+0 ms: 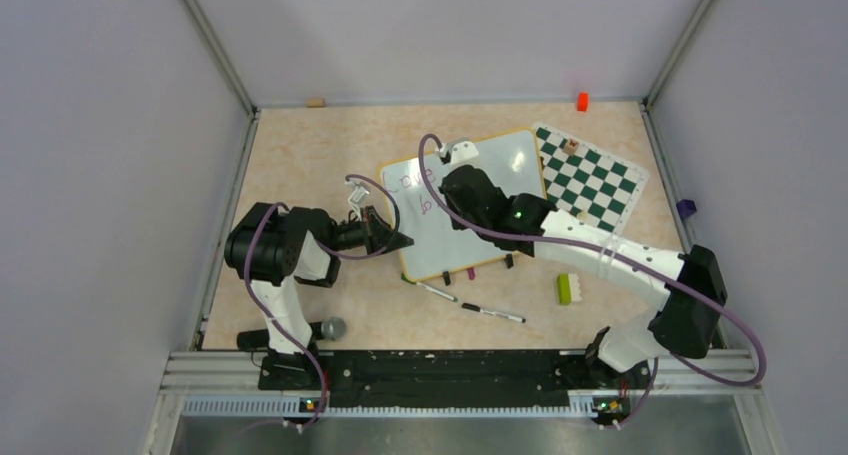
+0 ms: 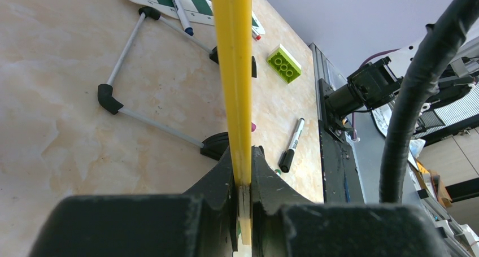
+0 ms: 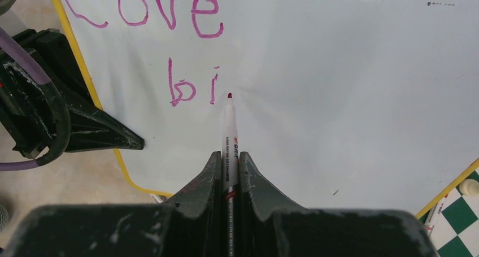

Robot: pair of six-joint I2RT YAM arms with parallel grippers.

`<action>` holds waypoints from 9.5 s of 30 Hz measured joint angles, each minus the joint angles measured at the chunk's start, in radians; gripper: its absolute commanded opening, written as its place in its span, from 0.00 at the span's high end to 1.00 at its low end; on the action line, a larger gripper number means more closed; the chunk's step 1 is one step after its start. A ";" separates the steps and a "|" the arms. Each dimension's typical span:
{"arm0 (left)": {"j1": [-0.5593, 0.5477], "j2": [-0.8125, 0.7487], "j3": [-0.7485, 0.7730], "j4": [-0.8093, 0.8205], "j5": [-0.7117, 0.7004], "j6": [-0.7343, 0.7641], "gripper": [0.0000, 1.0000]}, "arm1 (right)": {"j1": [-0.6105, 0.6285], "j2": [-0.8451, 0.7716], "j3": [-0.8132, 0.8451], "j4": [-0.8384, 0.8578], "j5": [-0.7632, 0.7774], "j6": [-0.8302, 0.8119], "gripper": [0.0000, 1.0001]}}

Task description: Write a sentence on the whiteboard

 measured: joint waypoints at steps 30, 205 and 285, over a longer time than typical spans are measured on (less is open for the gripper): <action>0.000 0.000 0.000 -0.001 0.000 0.000 1.00 | -0.024 0.045 0.029 0.002 -0.013 -0.024 1.00; 0.000 0.000 0.000 -0.001 0.000 0.003 1.00 | -0.070 0.041 0.073 -0.106 -0.064 -0.094 1.00; 0.000 0.000 0.000 -0.005 -0.003 0.000 1.00 | -0.070 0.079 0.121 -0.131 -0.041 -0.123 1.00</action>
